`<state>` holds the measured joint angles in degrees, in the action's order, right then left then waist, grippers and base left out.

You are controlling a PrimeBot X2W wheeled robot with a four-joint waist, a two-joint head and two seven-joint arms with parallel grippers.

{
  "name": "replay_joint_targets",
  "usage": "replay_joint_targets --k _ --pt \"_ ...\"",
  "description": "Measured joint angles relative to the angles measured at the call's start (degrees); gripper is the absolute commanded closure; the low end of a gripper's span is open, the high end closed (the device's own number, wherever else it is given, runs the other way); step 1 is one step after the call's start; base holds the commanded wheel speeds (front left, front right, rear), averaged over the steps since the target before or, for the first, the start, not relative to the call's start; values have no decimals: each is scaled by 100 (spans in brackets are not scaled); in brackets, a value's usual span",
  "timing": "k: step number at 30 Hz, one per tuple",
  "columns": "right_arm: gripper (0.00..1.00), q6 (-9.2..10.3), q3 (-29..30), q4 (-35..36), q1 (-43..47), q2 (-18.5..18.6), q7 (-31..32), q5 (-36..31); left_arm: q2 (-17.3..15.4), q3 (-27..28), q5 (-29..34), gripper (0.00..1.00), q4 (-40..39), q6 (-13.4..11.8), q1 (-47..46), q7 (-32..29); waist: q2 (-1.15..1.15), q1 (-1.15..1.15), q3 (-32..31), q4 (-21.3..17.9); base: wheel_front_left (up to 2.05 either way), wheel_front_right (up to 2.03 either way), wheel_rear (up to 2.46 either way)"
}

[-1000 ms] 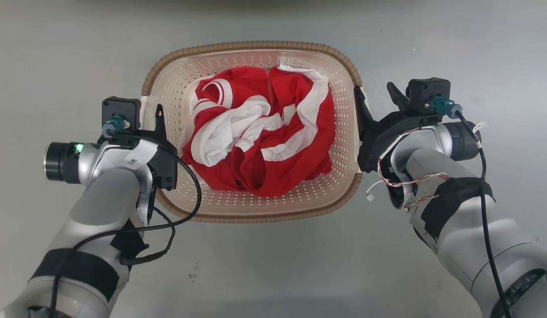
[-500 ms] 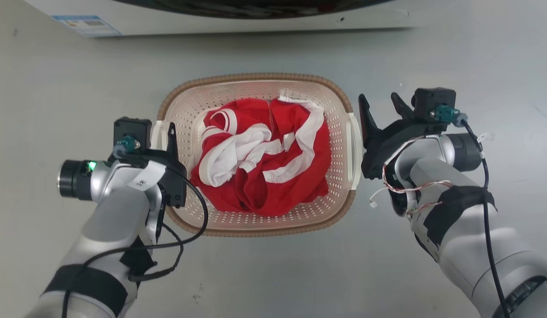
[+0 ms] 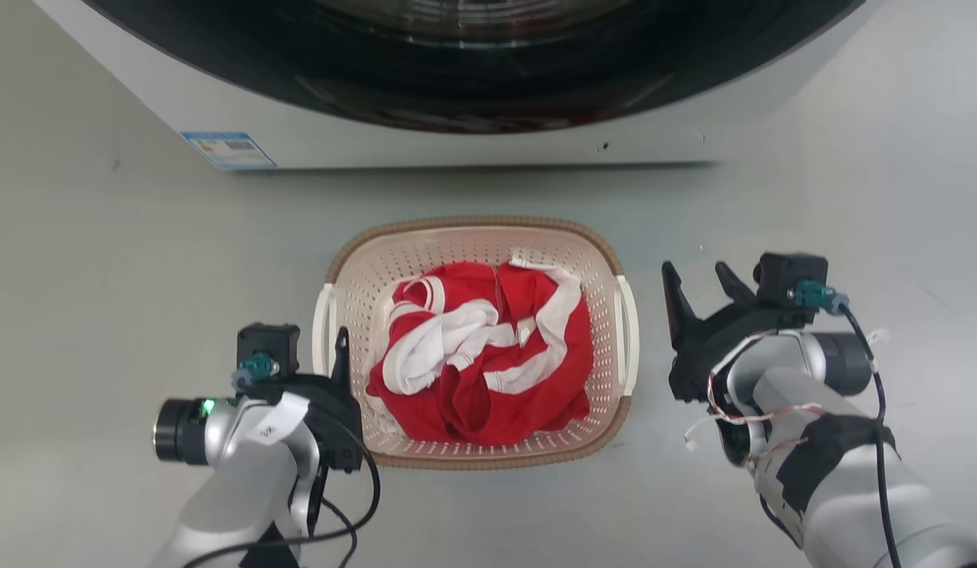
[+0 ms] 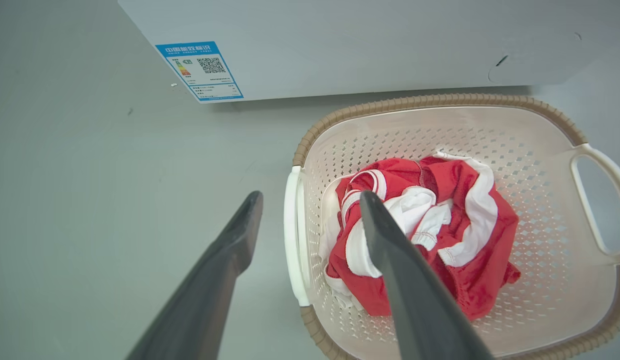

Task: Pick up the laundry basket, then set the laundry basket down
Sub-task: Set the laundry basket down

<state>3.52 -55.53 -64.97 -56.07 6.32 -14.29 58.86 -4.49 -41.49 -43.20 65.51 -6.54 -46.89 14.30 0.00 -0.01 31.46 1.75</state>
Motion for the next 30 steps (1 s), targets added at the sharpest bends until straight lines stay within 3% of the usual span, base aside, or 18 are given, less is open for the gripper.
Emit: replay_joint_targets --k 14,30 --pt "0 9 519 705 1359 158 0 -275 -177 398 237 0 -1100 -31 1368 0 0 0 -1096 127 0 0 0" --pt "0 260 1245 2119 3420 280 1 -975 -470 1200 873 0 -2644 -58 3473 0 0 0 -2448 174 0 0 0"
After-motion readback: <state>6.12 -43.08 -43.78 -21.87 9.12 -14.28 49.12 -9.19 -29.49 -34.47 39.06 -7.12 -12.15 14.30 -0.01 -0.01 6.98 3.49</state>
